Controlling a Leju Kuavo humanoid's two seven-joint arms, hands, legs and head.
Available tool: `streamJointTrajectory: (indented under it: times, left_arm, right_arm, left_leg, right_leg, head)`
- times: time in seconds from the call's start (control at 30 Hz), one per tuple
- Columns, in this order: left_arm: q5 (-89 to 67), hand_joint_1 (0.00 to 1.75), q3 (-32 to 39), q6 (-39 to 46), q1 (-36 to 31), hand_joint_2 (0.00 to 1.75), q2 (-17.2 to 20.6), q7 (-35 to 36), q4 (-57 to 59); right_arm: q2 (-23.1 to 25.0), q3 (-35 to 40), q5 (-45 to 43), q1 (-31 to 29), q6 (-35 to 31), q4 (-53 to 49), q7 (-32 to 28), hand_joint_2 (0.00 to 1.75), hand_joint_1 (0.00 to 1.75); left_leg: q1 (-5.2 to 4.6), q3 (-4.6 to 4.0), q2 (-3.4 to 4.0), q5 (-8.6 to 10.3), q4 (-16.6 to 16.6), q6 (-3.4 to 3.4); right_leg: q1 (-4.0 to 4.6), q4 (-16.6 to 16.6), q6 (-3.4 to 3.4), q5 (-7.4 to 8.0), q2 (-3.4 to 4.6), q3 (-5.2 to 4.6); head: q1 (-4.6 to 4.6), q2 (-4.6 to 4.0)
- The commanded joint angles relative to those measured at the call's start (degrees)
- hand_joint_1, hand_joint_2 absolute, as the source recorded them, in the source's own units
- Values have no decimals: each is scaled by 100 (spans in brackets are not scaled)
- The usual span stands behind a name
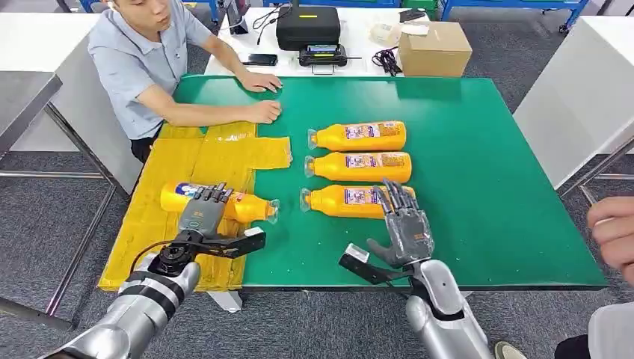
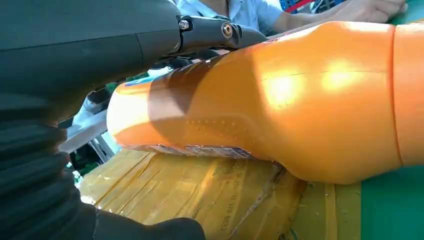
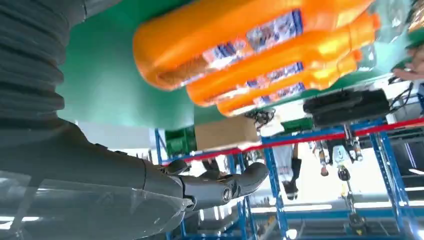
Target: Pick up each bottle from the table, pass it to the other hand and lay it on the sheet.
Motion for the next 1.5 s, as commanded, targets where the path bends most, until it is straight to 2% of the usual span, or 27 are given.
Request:
streamJointTrajectory:
  times: [0.03, 0.37, 0.43, 0.57, 0.67, 0.8, 1.03, 1.3, 1.4, 1.43, 1.47, 1.5]
  left_arm:
    - [-119, 0, -353, 29, 304, 175, -58, 45, 224]
    - [-744, 0, -772, -169, 547, 175, -69, 749, -741]
    - [-756, 0, -1074, -150, 629, 175, 82, 1069, -1054]
    - [-756, 0, -1090, -145, 646, 175, 81, 1082, -1072]
    - [-756, 0, -1516, 27, 698, 175, 303, 1571, -1457]
    - [-756, 0, -1745, 44, 808, 175, 500, 1727, -2089]
    - [-756, 0, -2001, 7, 1023, 175, 609, 1626, -2878]
    - [-756, 0, -2011, -7, 1049, 175, 627, 1643, -2923]
    - [-756, 0, -1698, 491, 1434, 175, 491, 1143, -3459]
    - [-710, 0, -1472, 709, 1706, 175, 356, 798, -3768]
    - [-12, 0, -1348, 1172, 1978, 175, 265, 119, -4157]
    - [173, 0, -1244, 1296, 2161, 175, 219, -7, -4376]
  right_arm:
    - [-329, 297, 161, -192, -39, -43, 182, 175, 0]
    - [-222, 104, 80, 208, -92, -313, 173, 175, 0]
    - [-192, 40, 94, 289, -114, -374, 172, 175, 0]
    - [-193, 44, 100, 303, -117, -374, 171, 175, 0]
    - [-123, -57, 111, 405, -128, -415, 172, 175, 0]
    - [-86, -118, 111, 553, -143, -441, 168, 175, 0]
    - [-299, -377, 131, 563, -126, -466, 223, 175, 0]
    - [-304, -403, 127, 553, -96, -483, 224, 175, 0]
    - [-456, -507, 194, 572, -69, -612, 269, 175, 0]
    - [-509, -585, 197, 615, -67, -681, 277, 175, 0]
    - [-551, -630, 199, 649, -65, -737, 271, 175, 0]
    - [-573, -668, 194, 674, -59, -760, 274, 175, 0]
  left_leg:
    - [4, -5, 20, -1, -6, -12]
    - [1, -8, 7, -4, -3, -7]
    - [5, -16, 17, -7, -4, -11]
    - [2, -31, 14, -7, -2, -9]
    - [1, -49, 11, -6, -1, -7]
    - [7, -58, 14, -11, 2, -10]
    - [3, -95, 12, -11, 4, -7]
    - [3, -106, 12, -8, 2, -8]
    - [7, -98, 18, -14, 4, -12]
    - [0, -114, 9, -5, 1, -3]
    - [4, -103, 17, -13, 4, -8]
    - [1, -105, 15, -13, 3, -5]
  right_leg:
    - [5, -7, -15, 5, 15, -10]
    - [2, -3, -9, -3, 1, -10]
    - [7, -7, -14, -2, 9, -17]
    - [4, -2, -11, -4, 6, -33]
    - [3, -1, -9, -3, 4, -52]
    - [9, -1, -13, -7, 5, -60]
    - [5, 3, -8, -7, 3, -99]
    - [4, 2, -8, -4, 4, -109]
    - [9, 1, -13, -7, 8, -102]
    - [1, 1, -3, -1, 1, -117]
    - [6, 2, -9, -7, 7, -108]
    - [3, 1, -6, -8, 6, -110]
  head:
    - [-2, 0]
    - [0, 0]
    - [-2, 0]
    - [-2, 0]
    - [0, 0]
    - [0, 0]
    - [-2, 0]
    - [0, 0]
    - [0, 0]
    - [-2, 0]
    - [-2, 0]
    - [-4, 0]
